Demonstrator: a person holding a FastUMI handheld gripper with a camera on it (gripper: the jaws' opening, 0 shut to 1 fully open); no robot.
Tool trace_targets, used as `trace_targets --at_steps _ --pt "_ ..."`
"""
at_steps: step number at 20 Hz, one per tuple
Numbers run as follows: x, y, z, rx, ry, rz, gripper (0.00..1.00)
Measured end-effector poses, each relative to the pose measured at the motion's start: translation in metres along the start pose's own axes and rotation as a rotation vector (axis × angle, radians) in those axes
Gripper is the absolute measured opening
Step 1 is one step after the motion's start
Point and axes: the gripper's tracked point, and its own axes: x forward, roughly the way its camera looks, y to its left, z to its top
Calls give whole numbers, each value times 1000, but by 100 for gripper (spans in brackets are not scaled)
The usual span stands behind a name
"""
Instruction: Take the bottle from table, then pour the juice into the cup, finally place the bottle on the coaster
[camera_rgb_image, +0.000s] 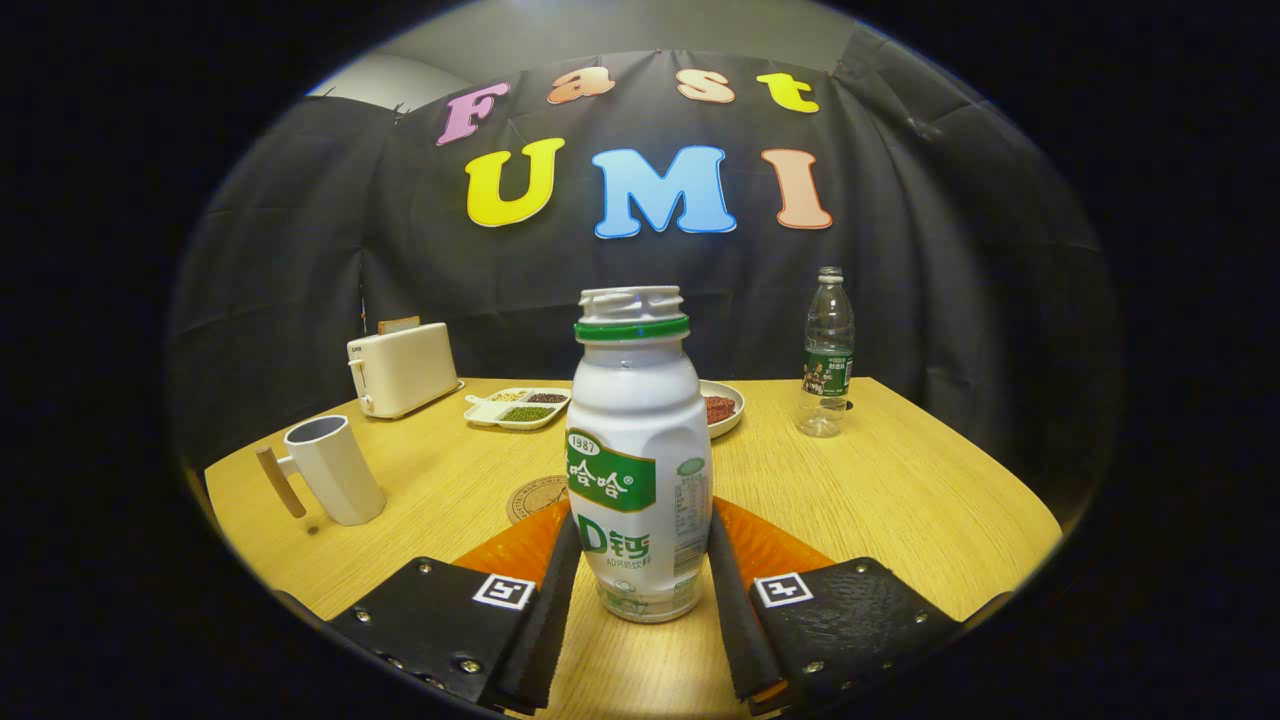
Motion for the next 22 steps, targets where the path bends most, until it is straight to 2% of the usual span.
trace_targets --at_steps 4,13,22 --pt "-3 -2 13 -57 -24 -24 65" --pt "-9 5 51 -278 -78 -94 65" --pt "-4 30 81 -435 -112 -105 65"
